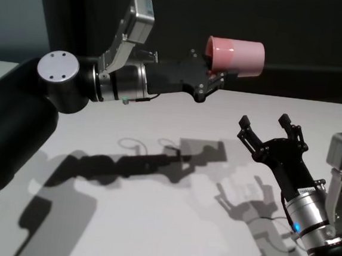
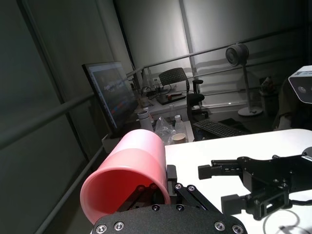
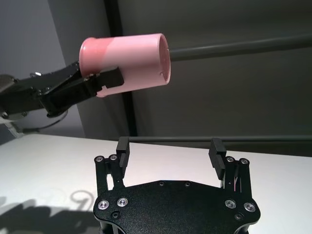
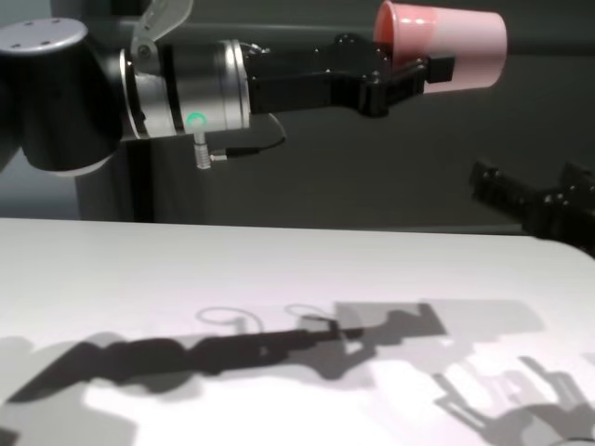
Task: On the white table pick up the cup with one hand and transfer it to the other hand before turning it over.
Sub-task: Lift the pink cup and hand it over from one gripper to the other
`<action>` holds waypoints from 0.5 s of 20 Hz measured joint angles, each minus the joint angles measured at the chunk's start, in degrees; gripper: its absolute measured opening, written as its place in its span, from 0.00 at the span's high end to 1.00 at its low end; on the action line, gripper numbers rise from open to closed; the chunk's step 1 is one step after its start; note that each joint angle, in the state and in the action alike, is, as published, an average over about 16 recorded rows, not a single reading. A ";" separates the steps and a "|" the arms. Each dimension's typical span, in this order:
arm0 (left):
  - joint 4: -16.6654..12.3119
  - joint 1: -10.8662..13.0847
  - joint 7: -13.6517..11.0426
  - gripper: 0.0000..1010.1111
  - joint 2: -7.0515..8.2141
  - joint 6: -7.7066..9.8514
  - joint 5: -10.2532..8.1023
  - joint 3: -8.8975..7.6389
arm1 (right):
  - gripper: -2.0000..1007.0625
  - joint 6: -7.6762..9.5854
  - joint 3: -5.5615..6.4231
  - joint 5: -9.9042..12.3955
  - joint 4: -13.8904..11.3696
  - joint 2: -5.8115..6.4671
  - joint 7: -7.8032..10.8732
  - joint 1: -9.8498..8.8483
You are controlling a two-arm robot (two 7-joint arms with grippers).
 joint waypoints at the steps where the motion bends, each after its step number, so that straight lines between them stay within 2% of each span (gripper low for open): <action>1: -0.01 0.00 0.00 0.96 0.01 -0.01 0.00 0.00 | 0.00 -0.44 0.56 1.95 -0.11 -0.14 1.52 -0.10; 6: -0.03 0.01 -0.01 0.96 0.02 -0.03 0.02 -0.02 | 0.00 -2.20 3.53 14.68 1.13 -1.05 10.40 0.12; 10: -0.04 0.02 -0.02 0.96 0.03 -0.05 0.02 -0.02 | 0.00 -2.08 5.40 25.49 3.85 -1.87 17.58 1.38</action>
